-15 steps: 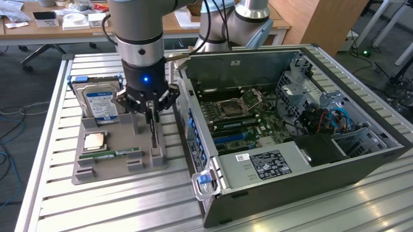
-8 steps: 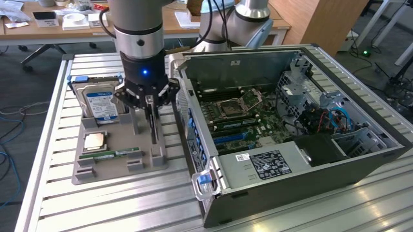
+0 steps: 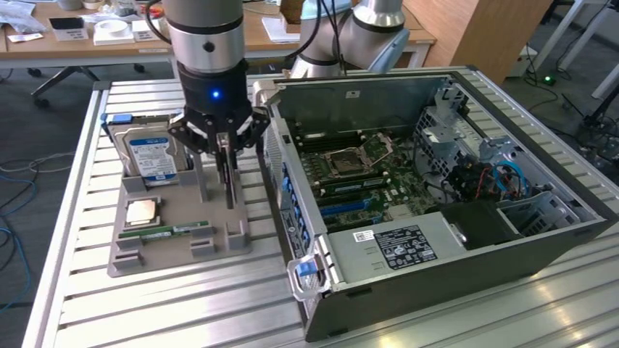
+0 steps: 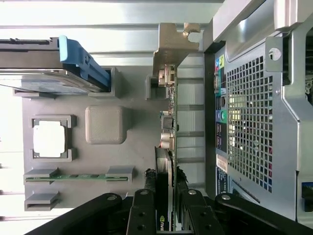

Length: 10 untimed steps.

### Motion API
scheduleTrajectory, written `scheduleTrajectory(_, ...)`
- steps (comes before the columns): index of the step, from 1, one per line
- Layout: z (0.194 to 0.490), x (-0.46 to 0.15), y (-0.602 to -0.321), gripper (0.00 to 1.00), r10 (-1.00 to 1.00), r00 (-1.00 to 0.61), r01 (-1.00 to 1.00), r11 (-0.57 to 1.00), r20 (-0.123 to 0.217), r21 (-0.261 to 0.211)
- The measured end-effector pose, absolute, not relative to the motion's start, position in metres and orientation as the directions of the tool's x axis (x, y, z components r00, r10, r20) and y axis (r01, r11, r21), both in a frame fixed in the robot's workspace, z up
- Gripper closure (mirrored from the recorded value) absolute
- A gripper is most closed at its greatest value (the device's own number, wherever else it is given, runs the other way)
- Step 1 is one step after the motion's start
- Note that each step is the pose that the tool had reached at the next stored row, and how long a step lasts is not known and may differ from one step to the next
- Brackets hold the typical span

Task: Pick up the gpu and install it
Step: 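Pick up the gpu and move the gpu toward the slot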

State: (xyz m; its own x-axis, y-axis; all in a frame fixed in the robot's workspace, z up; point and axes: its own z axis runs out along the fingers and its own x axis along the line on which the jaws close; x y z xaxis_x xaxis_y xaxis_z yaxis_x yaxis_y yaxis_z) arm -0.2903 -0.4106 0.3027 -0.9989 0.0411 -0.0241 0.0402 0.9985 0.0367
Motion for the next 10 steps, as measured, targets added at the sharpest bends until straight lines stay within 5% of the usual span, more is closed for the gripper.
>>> scheduleTrajectory(10, 0.327, -0.29, -0.411, 0.74, 0.041, -0.999, 0.04, 0.999, -0.024, 0.037)
